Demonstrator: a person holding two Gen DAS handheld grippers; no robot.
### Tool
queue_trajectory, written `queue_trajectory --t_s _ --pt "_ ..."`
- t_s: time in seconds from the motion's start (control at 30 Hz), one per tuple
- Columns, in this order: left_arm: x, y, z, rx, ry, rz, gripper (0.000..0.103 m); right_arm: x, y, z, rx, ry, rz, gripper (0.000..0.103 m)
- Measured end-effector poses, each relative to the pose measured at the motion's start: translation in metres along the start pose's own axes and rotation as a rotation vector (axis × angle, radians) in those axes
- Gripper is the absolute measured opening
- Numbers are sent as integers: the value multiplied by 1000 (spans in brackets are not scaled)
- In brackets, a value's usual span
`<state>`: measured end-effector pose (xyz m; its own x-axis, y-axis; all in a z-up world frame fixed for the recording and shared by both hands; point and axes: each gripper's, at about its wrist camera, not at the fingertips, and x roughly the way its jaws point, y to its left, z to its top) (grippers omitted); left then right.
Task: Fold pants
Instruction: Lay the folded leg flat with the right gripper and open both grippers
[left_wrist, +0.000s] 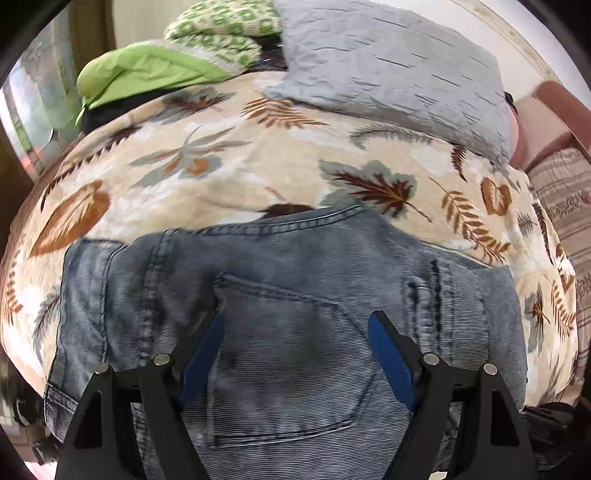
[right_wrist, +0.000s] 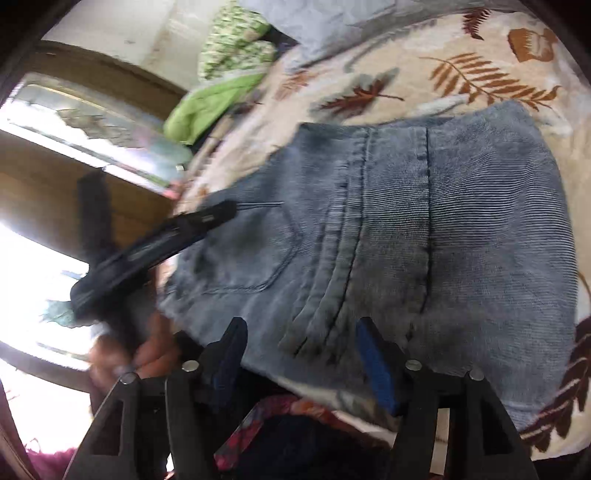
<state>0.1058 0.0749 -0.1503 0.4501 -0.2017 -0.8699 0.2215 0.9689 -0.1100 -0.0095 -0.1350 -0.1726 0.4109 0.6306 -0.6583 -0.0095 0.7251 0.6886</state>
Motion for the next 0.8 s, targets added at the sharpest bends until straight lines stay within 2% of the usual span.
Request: queue_trajectory --t_s 0.07,0.2,0.3,0.47,0.5,0.63,0.8 --pt "-1 -18 3 38 -4 -17 81 -21 -10 -3 3 -50 3 65" --pt "-1 -58 7 128 -23 -30 81 -56 -47 -1 89 -189 -65 65" --pt "14 -90 6 205 0 -17 81 -63 -71 2 154 -249 -89 65" --pt "56 -122 -2 304 94 94 81 -50 -94 3 227 -213 -55 65" --pt "62 -123 -3 296 110 100 81 -49 -97 3 228 -206 -51 65" --pt "64 -117 -4 281 92 126 94 -55 -107 3 236 -186 -21 63" --pt "62 -113 0 259 113 124 94 -53 -111 -1 249 -156 15 61"
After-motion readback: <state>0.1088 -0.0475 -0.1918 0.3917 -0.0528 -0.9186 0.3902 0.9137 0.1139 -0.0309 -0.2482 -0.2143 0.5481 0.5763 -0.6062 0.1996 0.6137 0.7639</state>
